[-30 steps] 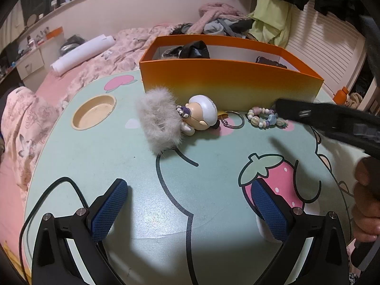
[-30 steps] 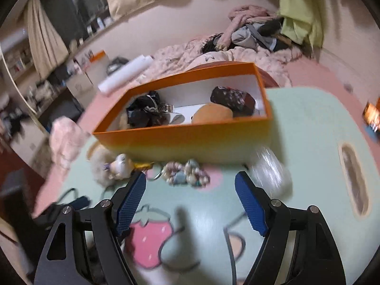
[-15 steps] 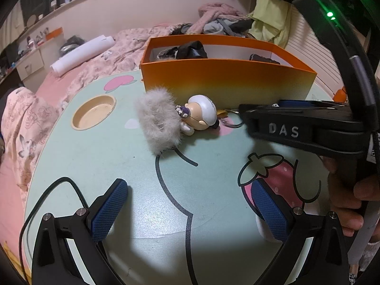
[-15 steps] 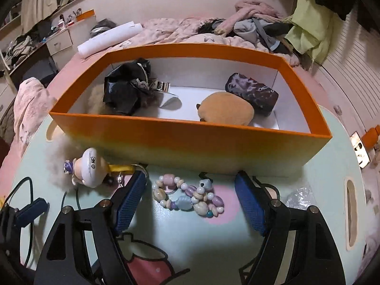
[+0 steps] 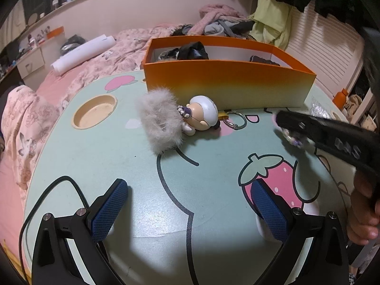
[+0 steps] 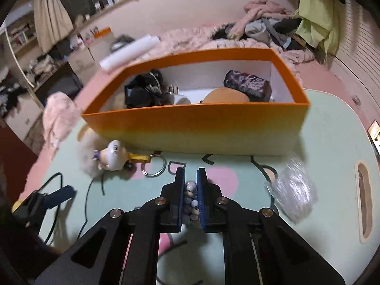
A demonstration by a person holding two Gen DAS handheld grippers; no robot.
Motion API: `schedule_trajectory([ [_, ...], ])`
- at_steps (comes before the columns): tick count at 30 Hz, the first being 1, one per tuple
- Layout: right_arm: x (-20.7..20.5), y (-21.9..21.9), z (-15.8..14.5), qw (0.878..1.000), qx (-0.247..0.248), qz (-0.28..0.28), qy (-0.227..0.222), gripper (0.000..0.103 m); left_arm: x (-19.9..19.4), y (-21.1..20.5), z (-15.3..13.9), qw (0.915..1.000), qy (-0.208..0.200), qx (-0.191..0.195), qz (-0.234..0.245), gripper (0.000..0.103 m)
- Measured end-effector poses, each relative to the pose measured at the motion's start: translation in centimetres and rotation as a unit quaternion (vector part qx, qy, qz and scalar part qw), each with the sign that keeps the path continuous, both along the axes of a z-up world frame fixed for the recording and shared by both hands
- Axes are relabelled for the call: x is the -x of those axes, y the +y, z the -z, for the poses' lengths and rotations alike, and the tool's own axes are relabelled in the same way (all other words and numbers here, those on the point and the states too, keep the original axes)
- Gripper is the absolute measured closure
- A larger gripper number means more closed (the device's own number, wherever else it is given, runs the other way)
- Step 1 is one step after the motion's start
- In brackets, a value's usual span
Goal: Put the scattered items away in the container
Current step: 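Lift the bracelet with the right gripper while the left grasps the white fur pompom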
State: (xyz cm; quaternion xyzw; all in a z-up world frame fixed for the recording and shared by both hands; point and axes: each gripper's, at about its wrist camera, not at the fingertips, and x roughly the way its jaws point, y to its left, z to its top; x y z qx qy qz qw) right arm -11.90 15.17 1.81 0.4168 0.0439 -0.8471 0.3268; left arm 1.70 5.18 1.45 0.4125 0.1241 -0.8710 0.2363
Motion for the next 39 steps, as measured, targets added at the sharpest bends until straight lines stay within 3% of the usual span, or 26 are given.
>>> schedule_trajectory([
  [11, -2.9, 5.6, -3.4, 0.988, 0.142, -0.062, 0.027, 0.092, -2.4, -2.3, -0.9, 0.9949, 0.075, -0.062, -0.028, 0.0],
  [17, -3.5, 7.1, -4.4, 0.987, 0.133, -0.064, 0.059, 0.092, -2.4, -3.1, -2.1, 0.9961, 0.078, -0.042, -0.004, 0.0],
  [24, -3.3, 7.2, -4.3, 0.986, 0.141, -0.067, 0.053, 0.092, -0.8, -5.1, -2.7, 0.9976, 0.064, -0.015, 0.02, 0.001],
  [26, -3.4, 7.1, -4.2, 0.986, 0.143, -0.069, 0.049, 0.092, 0.1, -5.6, -2.7, 0.9978, 0.058, -0.014, 0.028, 0.007],
  [28, -3.4, 7.1, -4.1, 0.986, 0.142, -0.069, 0.048, 0.092, 0.9, -6.1, -2.6, 0.9978, 0.055, -0.021, 0.03, 0.022],
  [33, -3.2, 7.2, -3.7, 0.987, 0.141, -0.066, 0.041, 0.092, 1.3, -8.4, -2.7, 0.9891, 0.108, -0.101, 0.0, 0.03],
  [34, -3.1, 7.3, -3.7, 0.987, 0.142, -0.066, 0.04, 0.092, 1.5, -8.7, -2.6, 0.9879, 0.11, -0.109, -0.003, 0.039],
  [37, -3.1, 7.4, -3.6, 0.987, 0.145, -0.065, 0.036, 0.092, 2.6, -8.6, -1.9, 0.9923, 0.072, -0.1, -0.007, 0.061],
  [39, -3.1, 7.4, -3.5, 0.987, 0.146, -0.065, 0.034, 0.092, 3.1, -8.5, -1.0, 0.9936, 0.05, -0.101, -0.011, 0.064],
])
